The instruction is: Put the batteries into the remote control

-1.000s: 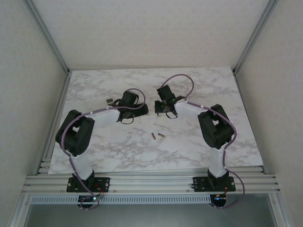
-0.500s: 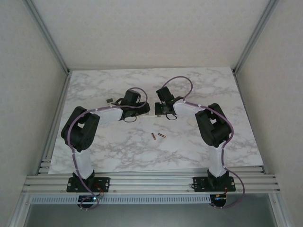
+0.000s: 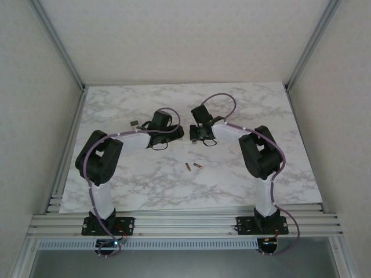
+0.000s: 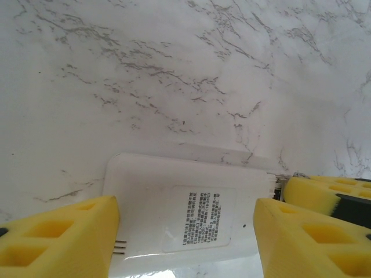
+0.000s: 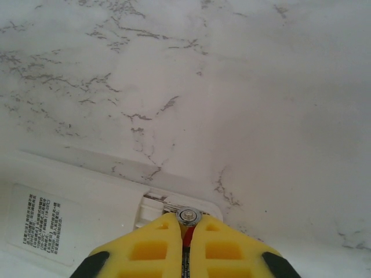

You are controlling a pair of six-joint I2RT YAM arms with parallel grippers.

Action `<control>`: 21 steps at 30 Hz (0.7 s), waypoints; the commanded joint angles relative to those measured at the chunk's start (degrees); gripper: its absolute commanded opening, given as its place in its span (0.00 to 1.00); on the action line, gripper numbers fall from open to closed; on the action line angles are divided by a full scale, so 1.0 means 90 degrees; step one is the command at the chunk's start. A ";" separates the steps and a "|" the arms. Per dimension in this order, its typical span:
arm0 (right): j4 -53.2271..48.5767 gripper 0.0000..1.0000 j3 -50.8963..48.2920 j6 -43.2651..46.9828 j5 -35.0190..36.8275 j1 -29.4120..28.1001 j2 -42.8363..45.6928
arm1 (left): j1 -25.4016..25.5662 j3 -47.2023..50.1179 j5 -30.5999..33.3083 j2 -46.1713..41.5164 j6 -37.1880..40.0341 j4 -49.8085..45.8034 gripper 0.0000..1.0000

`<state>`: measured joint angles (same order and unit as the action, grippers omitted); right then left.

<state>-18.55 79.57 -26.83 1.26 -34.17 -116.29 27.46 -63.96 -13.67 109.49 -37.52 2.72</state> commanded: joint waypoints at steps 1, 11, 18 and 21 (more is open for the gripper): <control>-0.0408 0.05 0.0274 -0.0336 -0.0139 0.0104 -0.0042 | 0.0039 -0.0146 0.0331 0.0249 0.0170 -0.0307 0.62; -0.0508 0.04 0.0350 -0.0674 -0.0390 0.0210 -0.0116 | 0.0043 -0.0163 -0.0254 0.0556 0.0171 -0.0200 0.52; -0.0423 0.03 0.0195 -0.0996 -0.0617 0.0207 -0.0211 | 0.0057 -0.0053 -0.0297 0.0540 0.0048 -0.0088 0.49; -0.0438 0.03 0.0160 -0.0996 -0.0542 0.0201 -0.0250 | 0.0073 -0.0051 -0.0297 0.0520 0.0029 -0.0088 0.48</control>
<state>-21.89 81.43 -34.24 -3.01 -32.49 -117.21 27.22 -65.10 -12.45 112.29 -36.07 1.43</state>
